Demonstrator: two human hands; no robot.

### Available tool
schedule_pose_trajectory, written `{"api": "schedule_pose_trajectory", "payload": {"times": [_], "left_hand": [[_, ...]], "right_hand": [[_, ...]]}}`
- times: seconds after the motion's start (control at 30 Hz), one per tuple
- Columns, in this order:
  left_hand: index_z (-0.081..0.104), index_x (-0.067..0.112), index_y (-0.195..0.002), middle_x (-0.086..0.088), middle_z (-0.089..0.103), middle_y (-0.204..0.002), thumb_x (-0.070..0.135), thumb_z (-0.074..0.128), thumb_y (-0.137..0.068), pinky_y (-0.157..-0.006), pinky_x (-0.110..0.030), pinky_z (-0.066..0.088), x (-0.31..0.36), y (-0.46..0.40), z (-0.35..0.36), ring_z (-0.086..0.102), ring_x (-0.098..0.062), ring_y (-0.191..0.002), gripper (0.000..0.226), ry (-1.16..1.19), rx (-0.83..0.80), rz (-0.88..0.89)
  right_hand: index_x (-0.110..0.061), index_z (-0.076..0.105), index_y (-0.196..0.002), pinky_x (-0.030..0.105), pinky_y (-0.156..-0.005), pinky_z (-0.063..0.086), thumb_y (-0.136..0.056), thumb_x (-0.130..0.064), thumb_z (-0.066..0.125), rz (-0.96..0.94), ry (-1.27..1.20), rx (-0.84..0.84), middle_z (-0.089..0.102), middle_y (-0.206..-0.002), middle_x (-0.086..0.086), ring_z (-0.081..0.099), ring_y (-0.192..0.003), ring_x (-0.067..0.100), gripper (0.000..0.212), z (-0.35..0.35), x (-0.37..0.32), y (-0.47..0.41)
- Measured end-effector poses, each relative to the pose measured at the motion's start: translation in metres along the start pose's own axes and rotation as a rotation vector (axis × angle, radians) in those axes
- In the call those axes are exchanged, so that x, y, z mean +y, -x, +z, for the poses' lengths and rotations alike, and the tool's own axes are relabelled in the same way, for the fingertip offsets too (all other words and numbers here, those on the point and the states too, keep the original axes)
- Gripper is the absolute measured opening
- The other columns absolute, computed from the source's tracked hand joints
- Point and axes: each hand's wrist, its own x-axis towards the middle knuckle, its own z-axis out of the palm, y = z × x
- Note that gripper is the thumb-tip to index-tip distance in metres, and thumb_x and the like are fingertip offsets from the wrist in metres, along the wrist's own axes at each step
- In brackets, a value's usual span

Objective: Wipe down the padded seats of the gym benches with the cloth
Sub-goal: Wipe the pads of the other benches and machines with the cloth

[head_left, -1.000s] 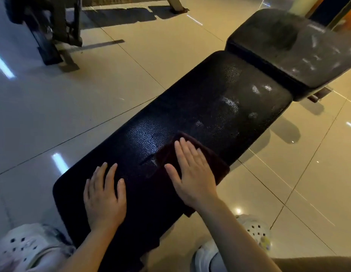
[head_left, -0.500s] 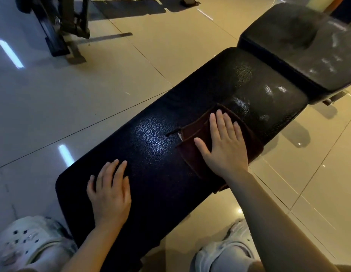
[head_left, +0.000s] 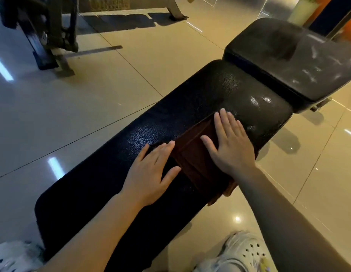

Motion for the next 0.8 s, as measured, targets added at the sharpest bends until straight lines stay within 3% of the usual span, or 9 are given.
{"api": "schedule_pose_trajectory", "payload": {"times": [0.13, 0.3, 0.43, 0.53, 0.63, 0.8], "left_hand": [[0.019, 0.023, -0.154, 0.009, 0.027, -0.157, 0.061, 0.015, -0.093, -0.119, -0.027, -0.007, 0.003, 0.000, 0.002, 0.005, 0.007, -0.139, 0.072, 0.047, 0.022, -0.011], [0.022, 0.022, -0.153, 0.010, 0.029, -0.154, 0.059, 0.016, -0.095, -0.117, -0.023, -0.009, 0.003, -0.001, 0.003, 0.005, 0.008, -0.137, 0.069, 0.049, 0.070, 0.005], [0.023, 0.024, -0.152, 0.007, 0.025, -0.157, 0.057, 0.019, -0.099, -0.118, -0.020, -0.007, -0.004, 0.006, 0.005, 0.006, 0.003, -0.142, 0.063, 0.048, 0.113, 0.038], [0.027, 0.023, -0.150, 0.004, 0.020, -0.158, 0.046, 0.030, -0.098, -0.121, -0.033, 0.002, -0.027, 0.038, 0.007, 0.012, -0.006, -0.145, 0.057, 0.038, 0.230, -0.112], [0.026, 0.023, -0.149, 0.001, 0.019, -0.160, 0.047, 0.026, -0.098, -0.118, -0.050, 0.009, -0.043, 0.077, 0.012, 0.011, -0.012, -0.146, 0.057, 0.019, 0.272, -0.331], [0.022, 0.025, -0.151, 0.003, 0.015, -0.160, 0.048, 0.020, -0.099, -0.119, -0.049, 0.006, -0.048, 0.098, 0.030, 0.010, -0.015, -0.148, 0.057, -0.016, 0.213, -0.417]], "right_hand": [[-0.019, -0.006, -0.156, 0.034, -0.121, -0.010, -0.091, -0.064, -0.001, 0.041, 0.040, 0.007, -0.011, -0.163, 0.002, -0.013, -0.149, 0.016, 0.079, -0.001, 0.004, -0.014], [-0.019, 0.004, -0.157, 0.042, -0.120, -0.012, -0.095, -0.060, 0.012, 0.127, -0.032, 0.137, -0.001, -0.164, 0.003, -0.007, -0.151, 0.019, 0.074, 0.004, -0.019, 0.005], [-0.020, 0.001, -0.157, 0.044, -0.120, -0.011, -0.091, -0.070, 0.004, 0.135, 0.004, 0.061, -0.004, -0.164, 0.004, -0.010, -0.150, 0.020, 0.083, 0.013, -0.032, 0.016], [-0.020, 0.002, -0.157, 0.045, -0.120, -0.011, -0.088, -0.076, 0.004, 0.126, 0.040, 0.088, -0.003, -0.164, 0.004, -0.009, -0.151, 0.021, 0.089, 0.012, -0.031, 0.014], [-0.020, 0.009, -0.157, 0.048, -0.121, -0.006, -0.091, -0.074, 0.013, 0.084, 0.048, 0.117, 0.004, -0.164, 0.005, -0.002, -0.151, 0.023, 0.086, 0.015, -0.037, 0.019], [-0.028, 0.006, -0.157, 0.051, -0.120, -0.008, -0.087, -0.079, 0.006, 0.057, 0.063, 0.008, 0.000, -0.164, 0.010, -0.005, -0.151, 0.028, 0.087, 0.013, -0.042, 0.021]]}}
